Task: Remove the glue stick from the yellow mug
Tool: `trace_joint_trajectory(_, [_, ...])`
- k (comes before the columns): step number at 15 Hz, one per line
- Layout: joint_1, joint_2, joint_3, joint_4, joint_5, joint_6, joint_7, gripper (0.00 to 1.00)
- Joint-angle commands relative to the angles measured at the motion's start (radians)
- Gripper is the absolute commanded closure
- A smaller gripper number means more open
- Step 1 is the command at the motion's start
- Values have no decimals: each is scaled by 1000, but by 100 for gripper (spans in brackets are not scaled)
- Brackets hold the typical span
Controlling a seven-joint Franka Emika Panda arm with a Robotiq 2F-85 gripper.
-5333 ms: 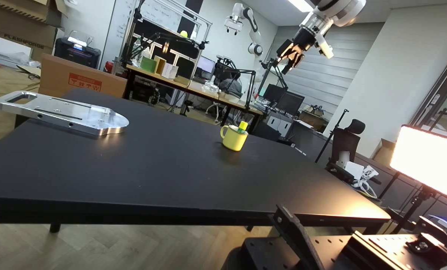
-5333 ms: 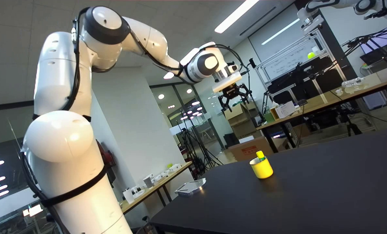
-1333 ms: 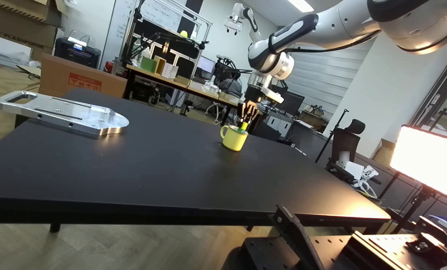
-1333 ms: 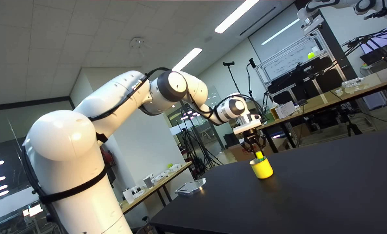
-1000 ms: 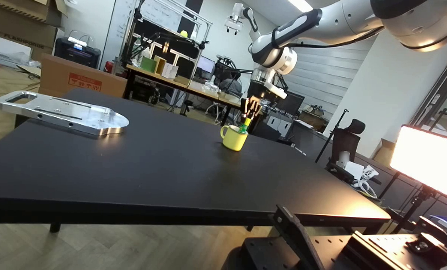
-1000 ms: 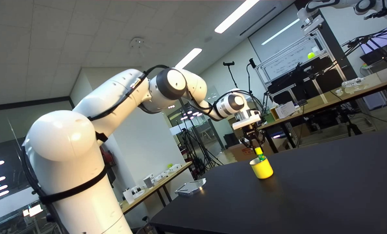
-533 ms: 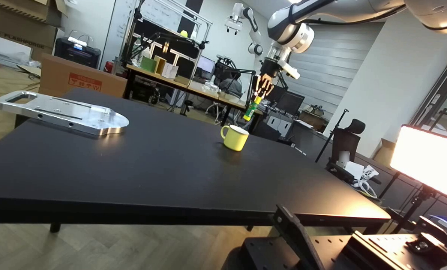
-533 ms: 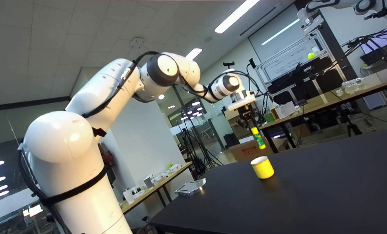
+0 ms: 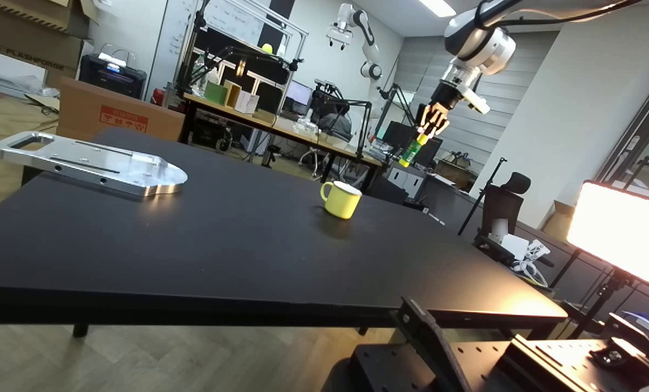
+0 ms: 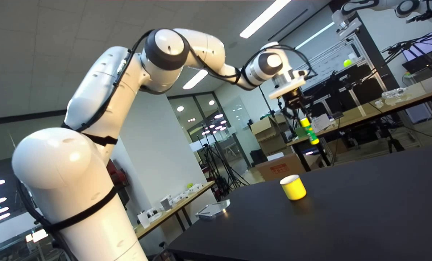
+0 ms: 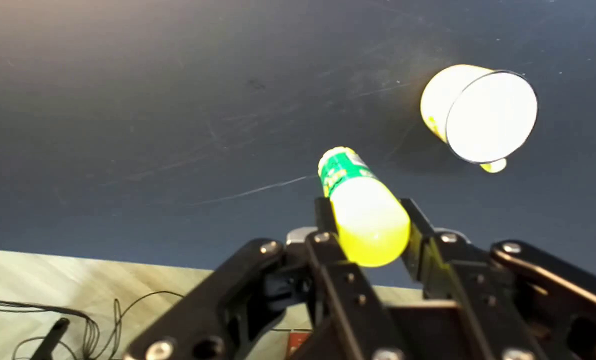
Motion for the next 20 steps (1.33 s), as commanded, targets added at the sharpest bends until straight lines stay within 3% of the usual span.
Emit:
trace_joint_trajectory(1, [-102, -78, -33, -106, 52, 41, -31, 91])
trace_joint_trajectory(7, [-196, -24, -106, -123, 36, 49, -39, 91])
trace_joint_trajectory(20, [-227, 211, -149, -52, -33, 104, -45, 91])
